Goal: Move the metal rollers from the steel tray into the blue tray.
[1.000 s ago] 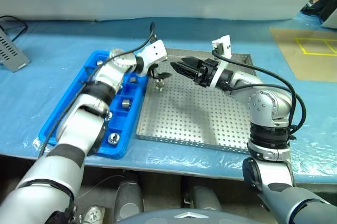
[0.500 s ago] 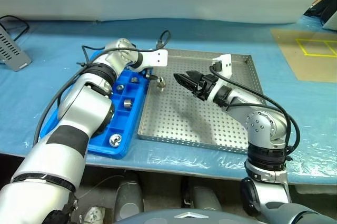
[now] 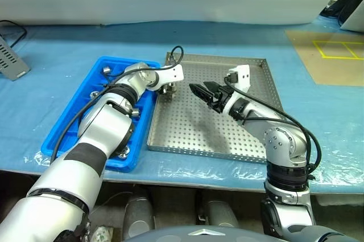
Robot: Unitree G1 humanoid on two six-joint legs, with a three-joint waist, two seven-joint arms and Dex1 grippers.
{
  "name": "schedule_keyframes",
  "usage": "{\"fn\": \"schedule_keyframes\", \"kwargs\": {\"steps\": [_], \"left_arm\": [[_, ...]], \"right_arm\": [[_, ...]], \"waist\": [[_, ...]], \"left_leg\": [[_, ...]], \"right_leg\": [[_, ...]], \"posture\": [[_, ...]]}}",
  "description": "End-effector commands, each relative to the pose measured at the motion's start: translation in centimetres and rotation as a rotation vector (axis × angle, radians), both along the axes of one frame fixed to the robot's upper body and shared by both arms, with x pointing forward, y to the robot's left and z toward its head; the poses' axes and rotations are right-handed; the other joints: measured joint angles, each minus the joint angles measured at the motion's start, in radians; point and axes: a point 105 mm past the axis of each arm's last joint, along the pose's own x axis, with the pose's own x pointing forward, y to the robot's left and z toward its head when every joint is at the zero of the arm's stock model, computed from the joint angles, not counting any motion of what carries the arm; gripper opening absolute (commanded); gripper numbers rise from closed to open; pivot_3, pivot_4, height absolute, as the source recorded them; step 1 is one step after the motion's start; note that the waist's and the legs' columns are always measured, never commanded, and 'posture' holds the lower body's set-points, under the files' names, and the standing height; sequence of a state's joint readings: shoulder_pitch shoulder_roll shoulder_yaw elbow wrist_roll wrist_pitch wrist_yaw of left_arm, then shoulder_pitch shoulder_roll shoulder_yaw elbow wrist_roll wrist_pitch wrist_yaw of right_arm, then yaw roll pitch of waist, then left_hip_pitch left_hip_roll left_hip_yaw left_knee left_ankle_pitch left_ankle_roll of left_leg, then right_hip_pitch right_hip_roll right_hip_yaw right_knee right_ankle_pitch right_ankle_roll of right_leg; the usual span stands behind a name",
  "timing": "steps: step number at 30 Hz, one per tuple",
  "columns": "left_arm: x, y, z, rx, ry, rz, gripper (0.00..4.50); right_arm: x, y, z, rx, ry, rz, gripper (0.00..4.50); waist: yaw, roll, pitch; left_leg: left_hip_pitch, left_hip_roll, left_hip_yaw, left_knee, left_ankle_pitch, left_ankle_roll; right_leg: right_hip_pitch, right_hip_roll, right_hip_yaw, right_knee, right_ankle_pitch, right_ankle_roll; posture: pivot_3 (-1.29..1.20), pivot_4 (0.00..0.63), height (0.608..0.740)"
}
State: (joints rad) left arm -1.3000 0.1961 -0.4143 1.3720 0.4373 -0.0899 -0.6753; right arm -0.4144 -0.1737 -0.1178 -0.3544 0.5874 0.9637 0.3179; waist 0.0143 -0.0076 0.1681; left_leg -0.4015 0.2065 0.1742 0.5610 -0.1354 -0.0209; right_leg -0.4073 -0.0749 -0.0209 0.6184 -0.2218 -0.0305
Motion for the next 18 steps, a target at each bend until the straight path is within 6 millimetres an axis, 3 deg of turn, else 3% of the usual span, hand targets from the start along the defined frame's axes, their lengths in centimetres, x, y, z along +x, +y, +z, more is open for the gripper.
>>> {"fn": "schedule_keyframes", "kwargs": {"steps": [1, 10, 14, 18], "left_arm": [[0.0, 0.3, -0.9, -0.008, 0.014, 0.040, 3.42], [-0.6, 0.4, -1.9, 0.006, 0.070, 0.027, 3.42], [-0.6, 0.9, -2.2, 0.032, 0.066, 0.026, 2.24], [-0.8, 1.3, -2.5, 0.039, 0.083, 0.024, 2.24]], "right_arm": [[-0.4, 0.1, 1.3, -0.002, -0.070, -0.004, 3.54], [-0.4, 0.0, 1.1, -0.023, -0.071, -0.018, 3.54], [-0.3, 0.1, 1.1, -0.025, -0.075, -0.017, 3.56], [-0.2, 0.3, 1.2, -0.024, -0.079, -0.012, 3.56]], "waist": [[-0.001, 0.000, 0.000], [-0.004, 0.000, 0.000], [-0.006, 0.000, 0.000], [-0.018, 0.000, 0.000]], "left_leg": [[0.000, 0.000, 0.000, 0.000, 0.000, 0.000], [0.001, 0.000, 0.000, 0.000, 0.000, 0.001], [0.001, 0.000, 0.000, -0.001, -0.001, 0.001], [0.000, 0.000, 0.000, -0.001, -0.001, 0.001]], "right_leg": [[0.000, 0.000, 0.000, 0.000, 0.000, 0.000], [0.001, 0.000, 0.000, -0.001, 0.000, 0.000], [0.001, 0.000, 0.000, -0.003, 0.000, 0.000], [0.001, 0.000, 0.000, -0.004, 0.000, 0.000]], "posture": [[-0.49, 0.150, 0.740], [-0.50, 0.150, 0.740], [-0.49, 0.150, 0.740], [-0.48, 0.150, 0.740]]}}
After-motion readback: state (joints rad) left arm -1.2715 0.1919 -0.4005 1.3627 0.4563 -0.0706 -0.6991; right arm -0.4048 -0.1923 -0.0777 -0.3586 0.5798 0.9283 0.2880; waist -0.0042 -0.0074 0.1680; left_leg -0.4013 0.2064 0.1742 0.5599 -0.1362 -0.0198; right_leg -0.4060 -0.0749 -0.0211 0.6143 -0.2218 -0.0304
